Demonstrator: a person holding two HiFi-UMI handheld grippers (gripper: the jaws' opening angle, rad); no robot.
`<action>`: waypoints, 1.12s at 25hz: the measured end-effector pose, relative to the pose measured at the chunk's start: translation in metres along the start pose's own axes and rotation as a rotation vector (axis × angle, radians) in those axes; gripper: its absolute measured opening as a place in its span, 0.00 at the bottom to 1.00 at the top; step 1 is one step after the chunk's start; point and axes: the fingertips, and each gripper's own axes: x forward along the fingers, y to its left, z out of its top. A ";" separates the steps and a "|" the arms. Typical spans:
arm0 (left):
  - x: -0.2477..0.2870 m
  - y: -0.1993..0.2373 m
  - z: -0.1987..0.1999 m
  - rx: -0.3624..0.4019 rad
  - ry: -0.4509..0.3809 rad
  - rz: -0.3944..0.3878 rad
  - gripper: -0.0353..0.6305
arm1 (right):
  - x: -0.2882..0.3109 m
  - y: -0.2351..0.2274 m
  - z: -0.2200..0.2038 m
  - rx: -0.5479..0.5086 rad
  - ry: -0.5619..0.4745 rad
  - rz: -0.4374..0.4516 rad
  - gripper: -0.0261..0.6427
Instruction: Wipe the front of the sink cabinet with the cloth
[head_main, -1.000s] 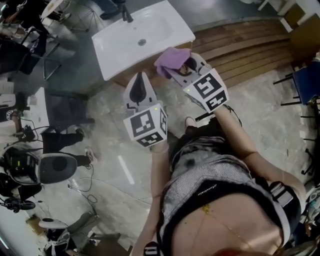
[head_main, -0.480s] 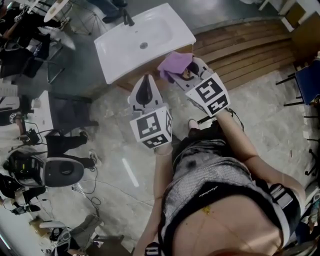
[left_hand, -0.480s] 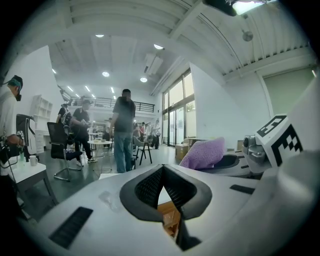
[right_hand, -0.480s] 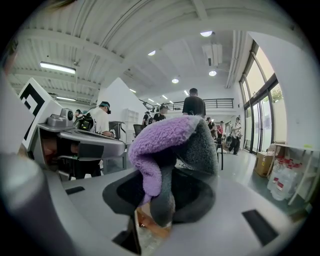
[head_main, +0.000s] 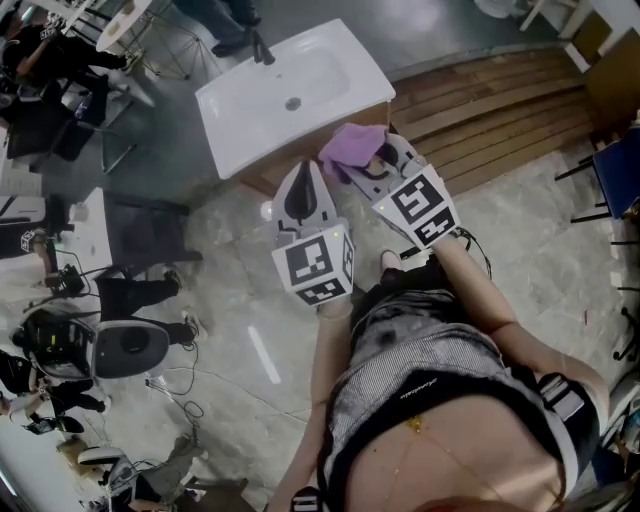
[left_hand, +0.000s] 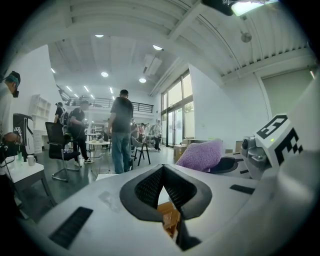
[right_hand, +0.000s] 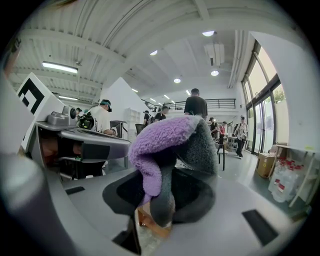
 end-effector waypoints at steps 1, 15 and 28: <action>0.001 -0.001 0.000 0.002 0.002 0.000 0.05 | 0.000 -0.001 0.000 -0.002 0.000 0.002 0.31; 0.030 0.003 0.000 -0.011 0.032 0.007 0.05 | 0.019 -0.021 0.004 0.003 0.011 0.027 0.31; 0.021 0.003 -0.003 -0.020 0.014 0.013 0.05 | 0.016 -0.006 -0.001 -0.025 0.025 0.041 0.31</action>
